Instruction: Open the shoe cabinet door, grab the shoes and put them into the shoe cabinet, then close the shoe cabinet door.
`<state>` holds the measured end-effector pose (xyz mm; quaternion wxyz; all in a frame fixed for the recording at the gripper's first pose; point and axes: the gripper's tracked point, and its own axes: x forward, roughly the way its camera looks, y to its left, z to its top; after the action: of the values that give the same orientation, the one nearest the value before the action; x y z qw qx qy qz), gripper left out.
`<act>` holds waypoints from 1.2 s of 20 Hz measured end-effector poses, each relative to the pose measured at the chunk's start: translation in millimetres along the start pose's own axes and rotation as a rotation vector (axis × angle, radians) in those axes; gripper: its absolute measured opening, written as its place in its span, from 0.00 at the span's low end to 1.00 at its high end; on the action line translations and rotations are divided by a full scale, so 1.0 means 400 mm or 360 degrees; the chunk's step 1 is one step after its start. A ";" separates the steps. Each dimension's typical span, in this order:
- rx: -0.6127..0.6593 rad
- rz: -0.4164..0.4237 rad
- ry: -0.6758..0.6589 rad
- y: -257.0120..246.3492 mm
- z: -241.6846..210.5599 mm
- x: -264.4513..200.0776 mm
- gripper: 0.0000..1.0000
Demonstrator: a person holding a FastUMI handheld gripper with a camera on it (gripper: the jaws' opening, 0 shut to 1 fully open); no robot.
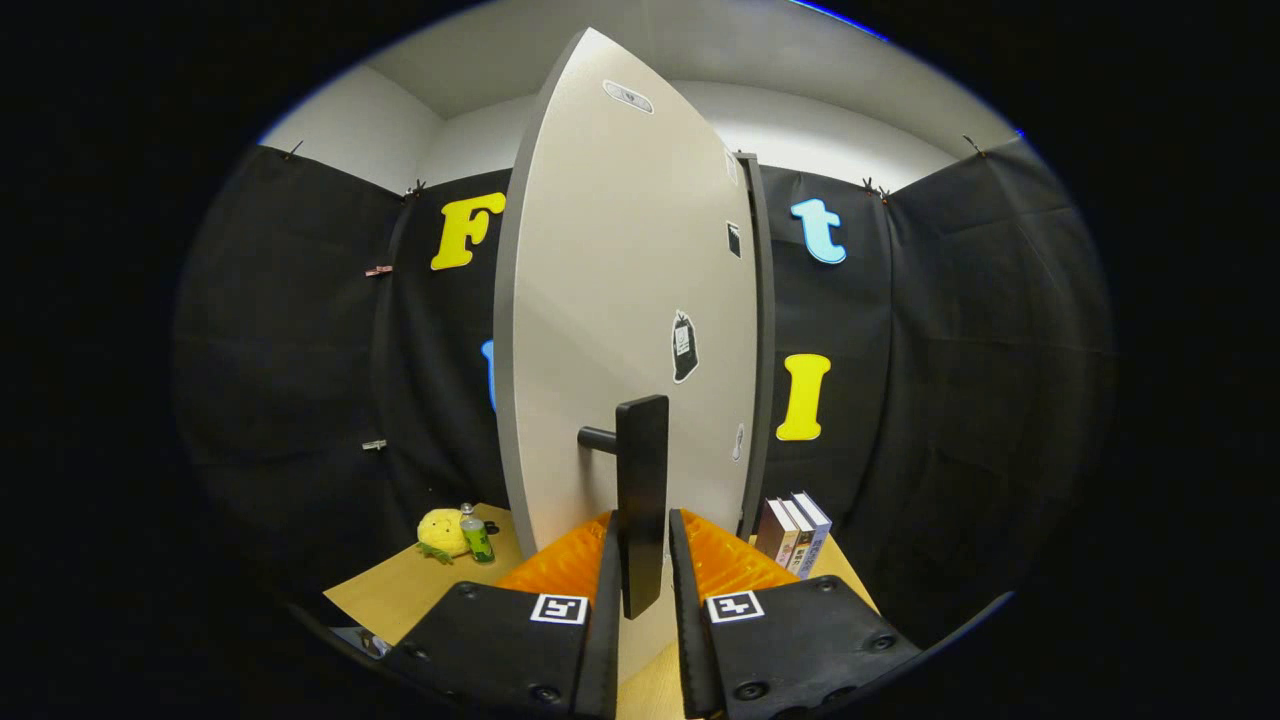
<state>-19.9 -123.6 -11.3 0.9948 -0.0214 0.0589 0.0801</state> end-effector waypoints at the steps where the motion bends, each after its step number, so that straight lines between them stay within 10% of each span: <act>1: 0.0000 -0.0011 0.0013 -0.011 -0.006 -0.005 0.28; 24: 0.0088 -0.0235 -0.0035 -0.302 0.000 -0.075 0.23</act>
<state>-30.0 -247.3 -3.6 0.9988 0.0027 0.0484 0.0050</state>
